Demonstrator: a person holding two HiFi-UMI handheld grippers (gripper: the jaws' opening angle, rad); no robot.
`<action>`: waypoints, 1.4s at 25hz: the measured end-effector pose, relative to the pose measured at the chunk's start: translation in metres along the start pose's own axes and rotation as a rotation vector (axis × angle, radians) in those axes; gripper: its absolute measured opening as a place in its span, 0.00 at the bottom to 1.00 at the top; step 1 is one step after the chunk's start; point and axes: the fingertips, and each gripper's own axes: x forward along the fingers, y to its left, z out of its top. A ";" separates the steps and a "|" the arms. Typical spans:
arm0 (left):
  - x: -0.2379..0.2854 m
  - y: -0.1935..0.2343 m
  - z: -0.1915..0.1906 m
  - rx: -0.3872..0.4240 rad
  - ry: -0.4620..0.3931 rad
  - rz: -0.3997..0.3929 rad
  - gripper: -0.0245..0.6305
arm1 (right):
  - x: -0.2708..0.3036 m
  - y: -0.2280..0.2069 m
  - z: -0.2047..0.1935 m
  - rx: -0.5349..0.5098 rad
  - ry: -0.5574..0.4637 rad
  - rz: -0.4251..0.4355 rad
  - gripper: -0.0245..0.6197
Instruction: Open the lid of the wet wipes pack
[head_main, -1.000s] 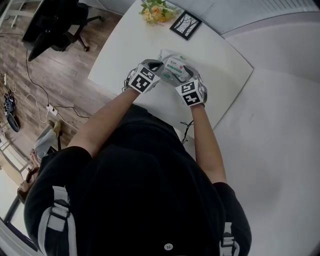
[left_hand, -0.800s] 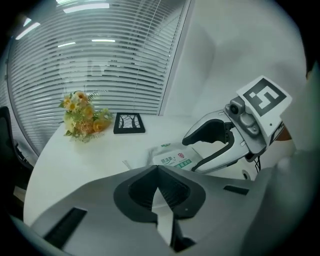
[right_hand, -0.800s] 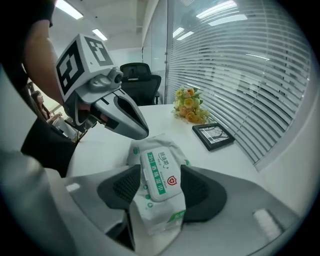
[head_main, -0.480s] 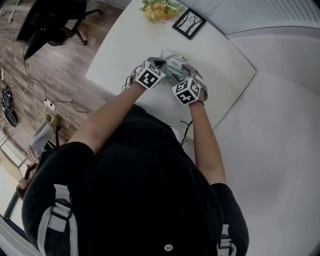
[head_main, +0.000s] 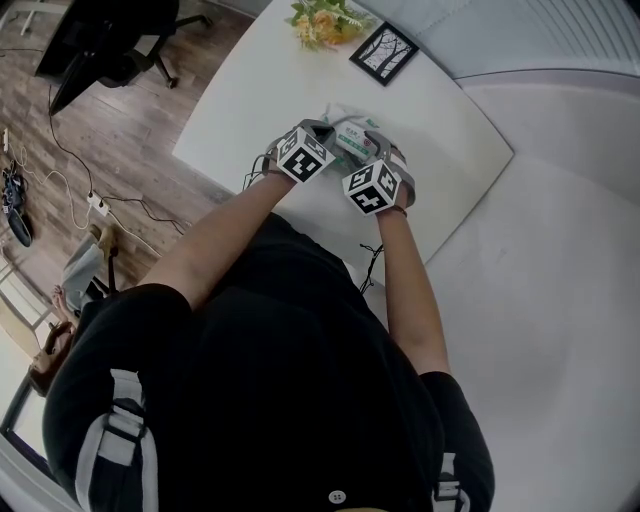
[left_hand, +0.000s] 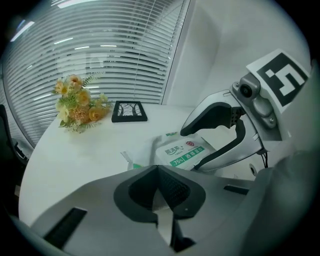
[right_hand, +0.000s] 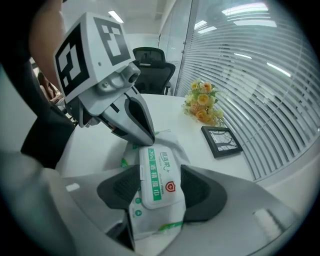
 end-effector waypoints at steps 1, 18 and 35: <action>0.000 0.000 -0.001 -0.001 0.001 0.000 0.05 | -0.001 0.000 0.001 0.000 -0.004 -0.001 0.45; -0.004 -0.001 -0.005 -0.027 -0.001 -0.013 0.05 | -0.016 -0.062 0.018 0.100 -0.075 -0.130 0.32; -0.013 -0.003 -0.013 0.014 0.008 -0.033 0.05 | -0.004 -0.079 0.003 0.220 -0.042 -0.145 0.34</action>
